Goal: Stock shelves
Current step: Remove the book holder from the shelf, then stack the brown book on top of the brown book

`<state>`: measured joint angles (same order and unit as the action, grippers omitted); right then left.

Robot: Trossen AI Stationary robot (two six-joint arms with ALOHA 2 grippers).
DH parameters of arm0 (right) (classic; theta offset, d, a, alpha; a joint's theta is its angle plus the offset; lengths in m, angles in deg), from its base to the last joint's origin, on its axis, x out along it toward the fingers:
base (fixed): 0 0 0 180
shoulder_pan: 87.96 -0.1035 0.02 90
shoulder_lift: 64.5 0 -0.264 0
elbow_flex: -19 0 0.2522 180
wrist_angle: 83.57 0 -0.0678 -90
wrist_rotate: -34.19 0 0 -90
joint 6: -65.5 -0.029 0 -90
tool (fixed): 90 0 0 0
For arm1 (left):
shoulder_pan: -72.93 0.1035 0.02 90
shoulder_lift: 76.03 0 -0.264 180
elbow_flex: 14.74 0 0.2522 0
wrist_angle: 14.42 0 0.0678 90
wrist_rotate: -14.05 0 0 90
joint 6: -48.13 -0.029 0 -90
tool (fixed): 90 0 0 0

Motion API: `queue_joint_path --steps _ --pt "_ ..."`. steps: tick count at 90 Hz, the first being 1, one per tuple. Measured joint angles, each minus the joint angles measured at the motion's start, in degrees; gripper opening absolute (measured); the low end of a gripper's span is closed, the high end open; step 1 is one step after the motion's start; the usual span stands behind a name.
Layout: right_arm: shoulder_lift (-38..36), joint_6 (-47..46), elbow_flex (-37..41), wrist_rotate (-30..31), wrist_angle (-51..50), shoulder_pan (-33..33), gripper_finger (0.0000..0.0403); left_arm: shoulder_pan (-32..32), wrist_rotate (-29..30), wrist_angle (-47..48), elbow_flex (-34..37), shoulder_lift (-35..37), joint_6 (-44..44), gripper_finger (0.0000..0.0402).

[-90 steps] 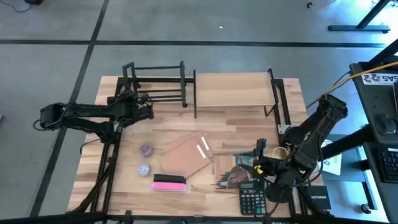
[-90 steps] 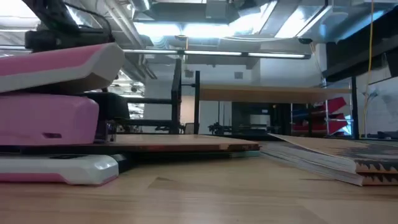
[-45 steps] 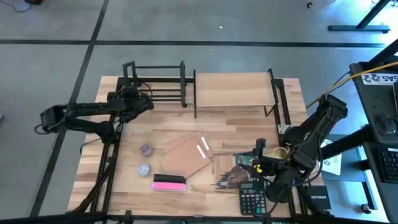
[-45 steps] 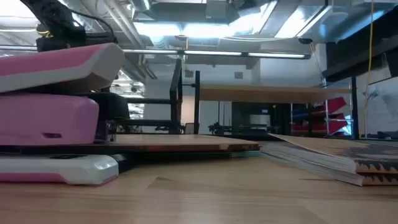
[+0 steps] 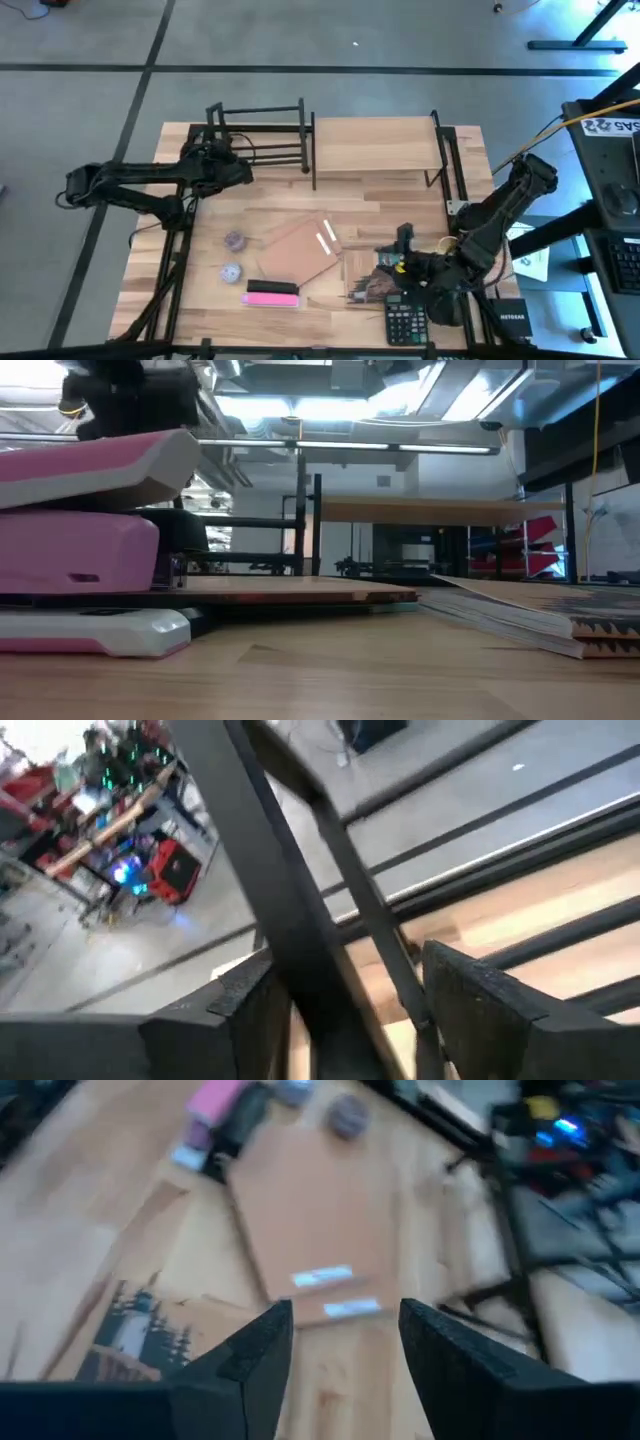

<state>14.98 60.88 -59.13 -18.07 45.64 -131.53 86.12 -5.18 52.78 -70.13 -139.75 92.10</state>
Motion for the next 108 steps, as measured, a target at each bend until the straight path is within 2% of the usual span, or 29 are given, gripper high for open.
queue_joint_path --steps 8,19,34,50,63,73,98,108 --pt "0.0 7.7 3.4 -6.2 8.4 3.1 0.0170 -1.4 0.9 5.7 -2.4 0.0 3.1 0.0210" --pt "0.6 16.1 7.2 -11.2 18.1 7.3 0.0170 -1.2 1.2 12.3 -3.6 0.0 7.6 0.0210" --pt "5.1 24.5 8.2 -18.9 26.7 11.9 0.0172 0.3 0.7 18.8 -3.7 0.1 12.9 0.0210" --pt "13.6 30.5 8.2 -25.8 33.1 15.9 0.0220 0.8 -1.4 22.7 -3.7 3.3 14.5 0.0210" --pt "20.4 35.0 8.2 -26.4 38.0 18.0 0.0282 0.8 -3.7 22.6 -3.7 7.9 14.5 0.0210" --pt "24.7 38.4 8.1 -26.3 42.5 18.9 0.0307 0.7 -6.5 22.2 -3.7 11.5 13.9 0.0210" --pt "31.2 39.6 8.2 -26.2 48.0 20.5 0.0287 0.0 -10.1 19.8 -4.1 18.1 10.0 0.0210" --pt "32.3 39.7 8.1 -22.8 49.5 21.5 0.0275 -1.9 -10.5 17.8 -6.0 19.2 7.9 0.0210"
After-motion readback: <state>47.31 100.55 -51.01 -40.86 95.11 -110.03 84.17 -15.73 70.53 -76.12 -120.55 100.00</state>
